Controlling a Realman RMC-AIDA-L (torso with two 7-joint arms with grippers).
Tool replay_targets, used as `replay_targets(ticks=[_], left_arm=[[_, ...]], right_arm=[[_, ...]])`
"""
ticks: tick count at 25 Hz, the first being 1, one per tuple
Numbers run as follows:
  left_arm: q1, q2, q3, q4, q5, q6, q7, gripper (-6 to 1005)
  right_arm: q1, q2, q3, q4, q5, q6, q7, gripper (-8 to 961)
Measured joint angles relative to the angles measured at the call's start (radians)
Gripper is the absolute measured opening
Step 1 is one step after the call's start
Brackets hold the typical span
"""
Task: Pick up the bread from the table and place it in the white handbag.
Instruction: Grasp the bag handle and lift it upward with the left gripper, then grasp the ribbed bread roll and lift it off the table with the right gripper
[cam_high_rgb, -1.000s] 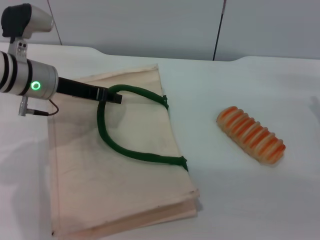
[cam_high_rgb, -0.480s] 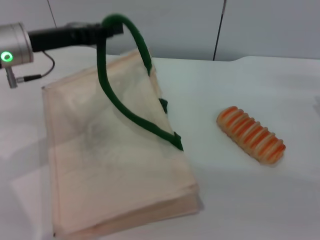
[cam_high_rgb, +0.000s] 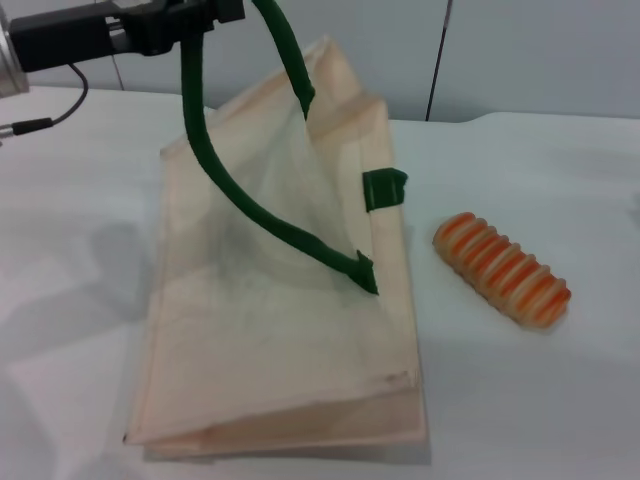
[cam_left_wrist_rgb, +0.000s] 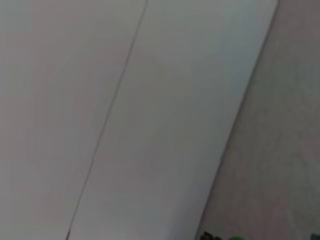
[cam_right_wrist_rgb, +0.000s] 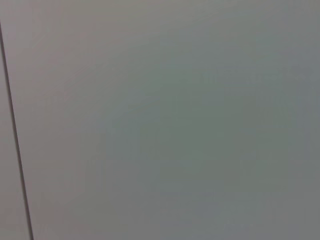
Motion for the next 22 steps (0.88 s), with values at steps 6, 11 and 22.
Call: replay_targets(ticks=[6,11,22], left_arm=[[0.022,0.003,0.0,-0.049,0.005,0.05,0.009,128],[0.029,0.009,0.0,-0.055,0.001,0.053,0.005,129],[0.02,0.011,0.0,-0.056,0.009,0.053,0.001,129]], right_arm=[[-0.005,-0.004,-0.036,-0.016,-0.031,0.009,0.151,827],[-0.025,-0.01,-0.117,-0.163,-0.211,0.009,0.453,824],[-0.008,-0.048,-0.19,-0.495,-0.911,0.135,0.931,818]])
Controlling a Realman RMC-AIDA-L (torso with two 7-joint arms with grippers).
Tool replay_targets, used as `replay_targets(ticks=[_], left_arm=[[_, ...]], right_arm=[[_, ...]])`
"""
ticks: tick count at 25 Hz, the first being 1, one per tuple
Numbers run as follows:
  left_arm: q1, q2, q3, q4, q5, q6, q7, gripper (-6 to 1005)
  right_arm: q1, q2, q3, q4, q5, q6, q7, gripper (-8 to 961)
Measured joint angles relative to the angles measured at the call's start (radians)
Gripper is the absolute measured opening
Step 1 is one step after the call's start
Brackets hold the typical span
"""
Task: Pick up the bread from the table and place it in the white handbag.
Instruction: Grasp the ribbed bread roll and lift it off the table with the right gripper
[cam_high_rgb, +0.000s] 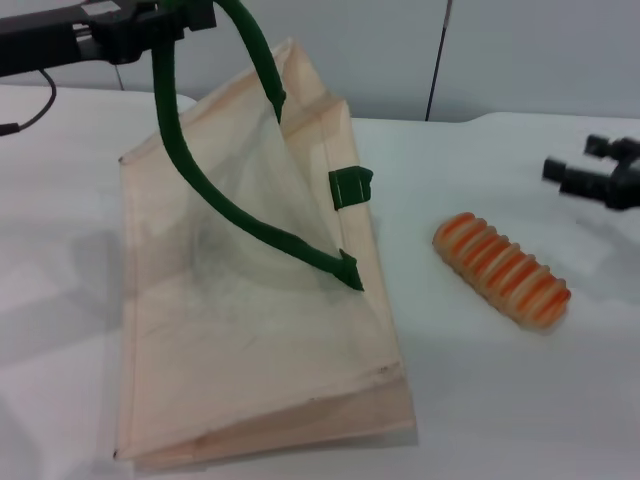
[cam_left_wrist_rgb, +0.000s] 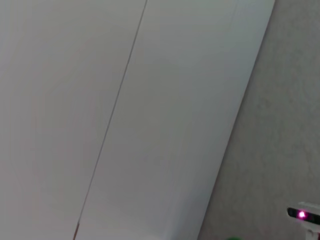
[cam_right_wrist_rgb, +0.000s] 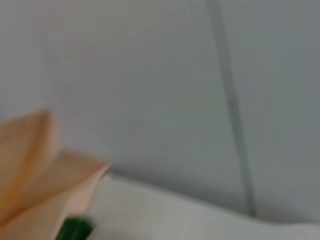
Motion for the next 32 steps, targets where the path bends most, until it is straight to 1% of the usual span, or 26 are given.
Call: replay_targets(ticks=[4,7,13,17,22,28,32], left_arm=[[-0.007,0.0,0.0,0.0,0.008,0.0,-0.002,129],[-0.009,0.001,0.0,0.0,0.009,-0.007,-0.003,129],[-0.008,-0.003,0.0,0.0,0.009,-0.011,0.003,129],[-0.01,-0.009,0.0,0.0,0.009,-0.012,0.01,129],[-0.01,-0.01,0.0,0.002,0.009,-0.013,0.011,128],[-0.01,-0.01,0.0,0.005,0.009,-0.021,0.011,128],[-0.008,-0.01,0.0,0.006,0.009,-0.022,0.011,128]], right_arm=[[0.01,0.0,-0.009,-0.053,-0.142,0.091,0.015,816],[0.026,0.006,-0.014,-0.064,-0.215,0.109,0.014,814],[0.066,0.042,-0.026,-0.058,-0.333,0.064,-0.025,811],[0.072,0.042,-0.032,-0.041,-0.343,0.059,-0.026,809],[0.076,0.041,-0.046,-0.018,-0.347,0.042,-0.023,806],[0.084,0.042,-0.058,0.002,-0.351,-0.027,0.012,803],[0.094,0.041,-0.07,0.022,-0.359,-0.04,0.015,801]])
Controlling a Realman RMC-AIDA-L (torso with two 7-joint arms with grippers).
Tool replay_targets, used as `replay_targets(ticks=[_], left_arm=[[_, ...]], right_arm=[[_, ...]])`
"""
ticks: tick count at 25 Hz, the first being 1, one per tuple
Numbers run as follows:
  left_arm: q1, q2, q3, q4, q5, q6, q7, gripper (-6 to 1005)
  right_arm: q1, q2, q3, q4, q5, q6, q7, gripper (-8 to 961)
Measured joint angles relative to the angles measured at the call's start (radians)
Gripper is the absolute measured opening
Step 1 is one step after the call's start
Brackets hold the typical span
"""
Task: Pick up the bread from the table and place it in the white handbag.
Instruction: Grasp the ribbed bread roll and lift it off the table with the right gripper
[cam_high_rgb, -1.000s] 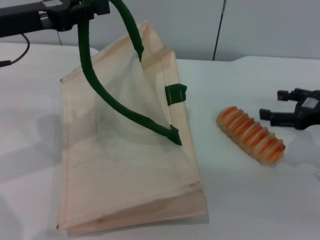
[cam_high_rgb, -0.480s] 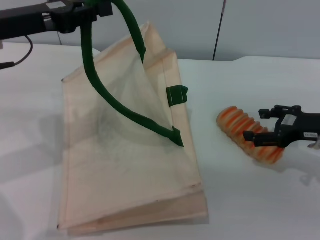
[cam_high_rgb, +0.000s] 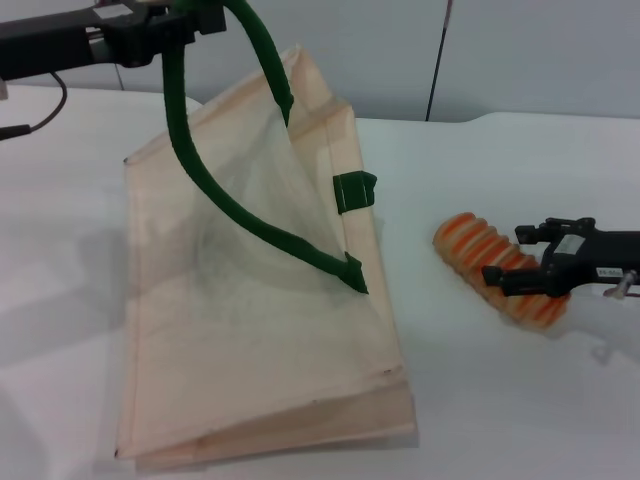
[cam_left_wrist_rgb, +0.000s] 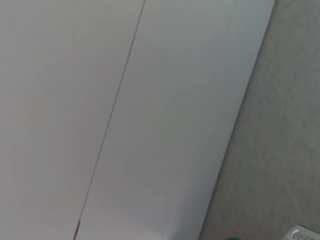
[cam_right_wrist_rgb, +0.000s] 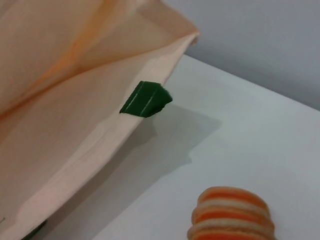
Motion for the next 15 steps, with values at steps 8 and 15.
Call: replay_targets(ticks=[8,15], left_arm=[[0.0,-0.001,0.0,0.0,0.0,0.0,-0.001,129],[-0.001,-0.009,0.0,0.0,0.0,0.0,-0.002,128]], right_arm=[[0.016,0.001,-0.05,0.039,-0.001,-0.065,0.004,797],[0.021,0.002,-0.083,0.062,0.002,-0.12,-0.006,793]])
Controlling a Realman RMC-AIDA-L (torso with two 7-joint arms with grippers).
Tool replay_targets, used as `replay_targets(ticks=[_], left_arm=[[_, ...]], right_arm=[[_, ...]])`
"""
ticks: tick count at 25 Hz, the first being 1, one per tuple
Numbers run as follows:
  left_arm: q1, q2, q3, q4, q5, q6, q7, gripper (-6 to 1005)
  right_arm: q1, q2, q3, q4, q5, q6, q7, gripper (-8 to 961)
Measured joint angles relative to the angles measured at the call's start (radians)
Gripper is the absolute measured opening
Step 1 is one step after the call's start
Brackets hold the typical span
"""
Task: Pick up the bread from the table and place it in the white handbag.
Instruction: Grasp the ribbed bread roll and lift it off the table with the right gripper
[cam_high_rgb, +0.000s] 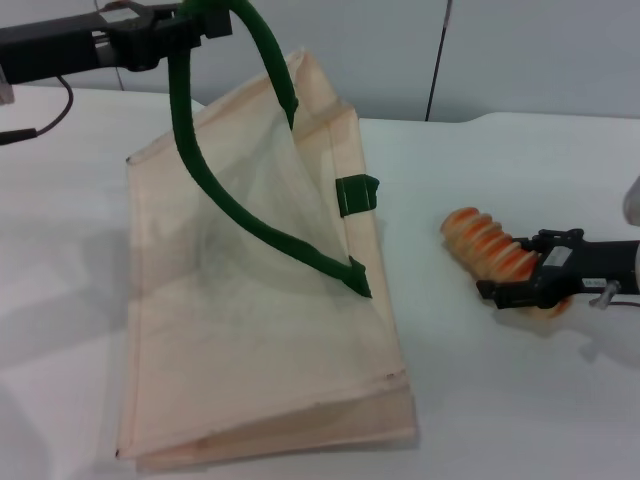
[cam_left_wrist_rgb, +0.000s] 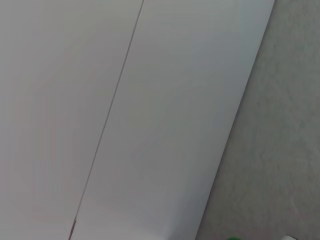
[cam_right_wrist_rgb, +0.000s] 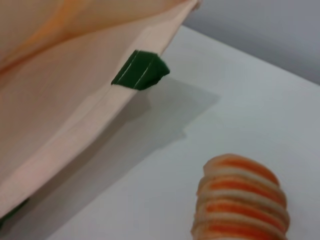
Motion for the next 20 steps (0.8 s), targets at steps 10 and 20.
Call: replay_targets(ticks=[10,20], left_arm=[[0.005,0.0,0.0,-0.002,0.001,0.0,0.0,129],[0.005,0.003,0.0,0.0,-0.001,0.0,0.0,129]], right_arm=[[0.005,0.0,-0.018,0.008,0.056,0.0,-0.015,788],[0.0,-0.004,-0.014,0.005,0.056,-0.009,-0.009,720]])
